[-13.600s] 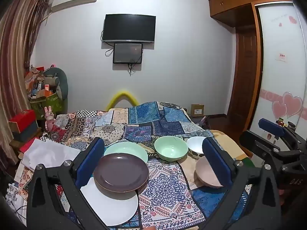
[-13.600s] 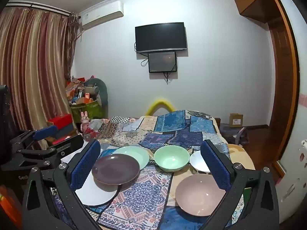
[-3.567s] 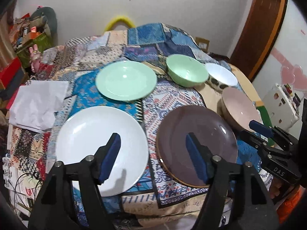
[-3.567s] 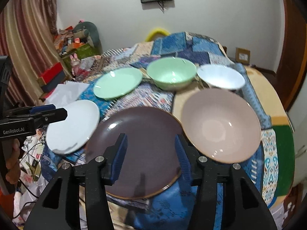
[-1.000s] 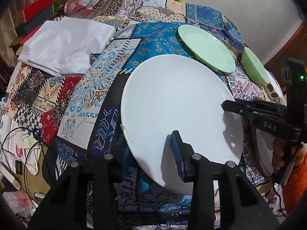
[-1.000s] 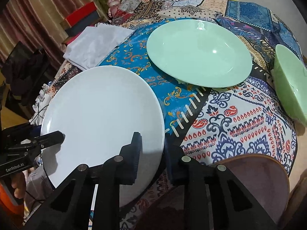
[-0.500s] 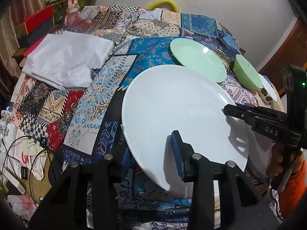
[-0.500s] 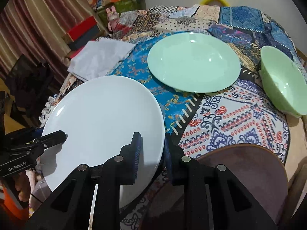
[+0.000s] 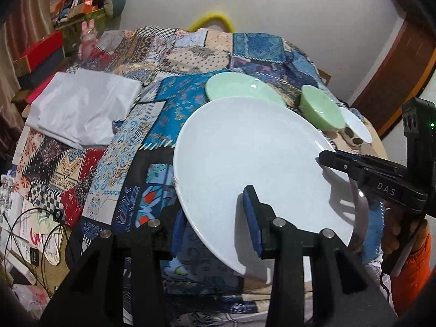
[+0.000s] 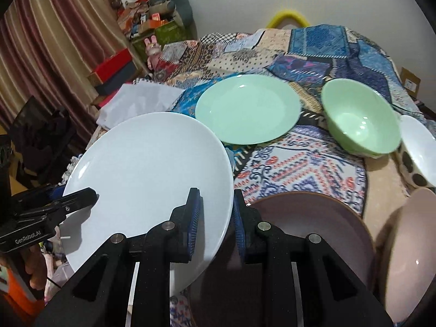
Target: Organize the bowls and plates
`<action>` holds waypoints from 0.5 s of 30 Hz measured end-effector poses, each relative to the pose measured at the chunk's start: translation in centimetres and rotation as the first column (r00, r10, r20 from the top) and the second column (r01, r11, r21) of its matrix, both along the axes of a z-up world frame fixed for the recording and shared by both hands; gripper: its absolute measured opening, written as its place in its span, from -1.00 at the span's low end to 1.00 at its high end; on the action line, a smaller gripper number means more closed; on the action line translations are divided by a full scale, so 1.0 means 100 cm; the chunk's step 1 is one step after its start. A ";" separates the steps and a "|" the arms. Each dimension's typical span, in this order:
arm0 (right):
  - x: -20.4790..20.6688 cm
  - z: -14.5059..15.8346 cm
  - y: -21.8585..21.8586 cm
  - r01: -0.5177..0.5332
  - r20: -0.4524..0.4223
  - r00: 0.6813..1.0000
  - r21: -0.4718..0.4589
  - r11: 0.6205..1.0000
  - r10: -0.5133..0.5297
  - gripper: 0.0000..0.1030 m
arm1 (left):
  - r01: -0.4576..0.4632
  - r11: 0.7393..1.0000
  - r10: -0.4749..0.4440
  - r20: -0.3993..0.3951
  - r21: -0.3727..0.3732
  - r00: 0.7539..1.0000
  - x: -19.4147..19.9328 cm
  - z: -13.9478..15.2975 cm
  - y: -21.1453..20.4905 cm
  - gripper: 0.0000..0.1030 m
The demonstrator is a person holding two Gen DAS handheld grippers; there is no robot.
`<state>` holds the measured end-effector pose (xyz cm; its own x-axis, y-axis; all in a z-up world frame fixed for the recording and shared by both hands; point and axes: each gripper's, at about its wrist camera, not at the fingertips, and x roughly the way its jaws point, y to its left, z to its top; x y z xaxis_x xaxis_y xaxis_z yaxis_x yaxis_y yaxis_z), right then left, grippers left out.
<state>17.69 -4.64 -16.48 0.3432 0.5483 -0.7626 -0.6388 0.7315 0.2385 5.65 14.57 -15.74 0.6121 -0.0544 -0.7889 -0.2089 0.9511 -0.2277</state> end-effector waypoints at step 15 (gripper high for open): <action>-0.017 0.023 -0.055 0.079 0.047 0.996 0.041 0.996 -0.081 -0.58 | 0.088 0.996 -0.090 0.047 0.029 0.995 -0.004 0.029 -0.046 -0.25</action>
